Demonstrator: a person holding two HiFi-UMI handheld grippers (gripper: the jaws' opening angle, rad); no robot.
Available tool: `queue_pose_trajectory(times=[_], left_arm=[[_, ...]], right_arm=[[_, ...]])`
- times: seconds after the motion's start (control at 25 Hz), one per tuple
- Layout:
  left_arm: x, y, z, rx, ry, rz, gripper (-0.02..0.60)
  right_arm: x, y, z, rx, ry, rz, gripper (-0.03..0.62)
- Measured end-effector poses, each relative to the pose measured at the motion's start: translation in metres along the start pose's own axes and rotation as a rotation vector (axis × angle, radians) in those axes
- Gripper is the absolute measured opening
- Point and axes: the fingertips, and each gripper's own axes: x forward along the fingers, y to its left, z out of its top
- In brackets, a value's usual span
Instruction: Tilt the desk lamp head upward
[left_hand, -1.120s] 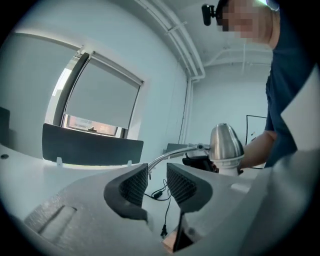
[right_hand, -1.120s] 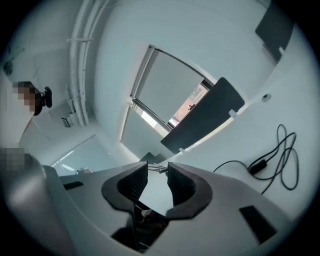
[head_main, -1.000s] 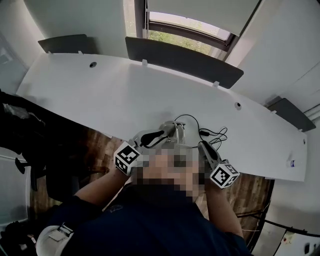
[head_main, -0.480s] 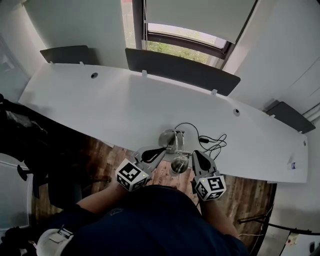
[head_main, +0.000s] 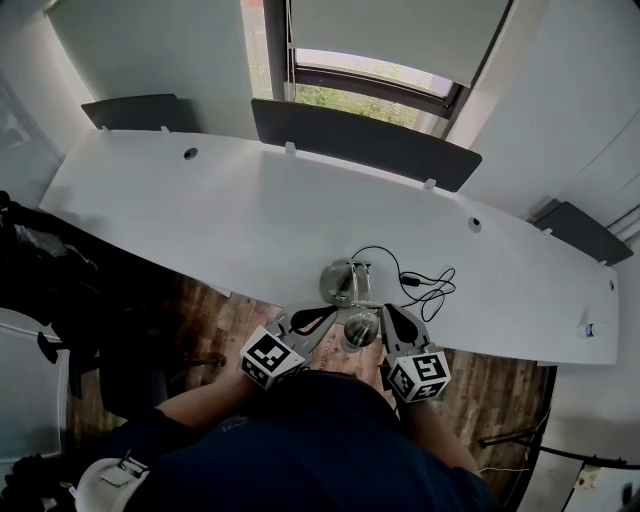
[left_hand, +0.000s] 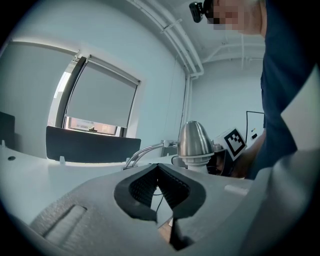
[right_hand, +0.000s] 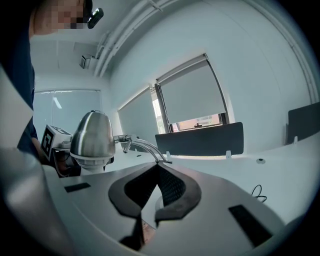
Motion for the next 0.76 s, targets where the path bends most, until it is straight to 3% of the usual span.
queue_pose_trajectory(times=[0.76], left_arm=[[-0.0059,0.0002,-0.0030,0.014,0.002,0.019,0.006]], right_arm=[[-0.0005,0.0064,-0.0077,0.017,0.027,0.028,0.009]])
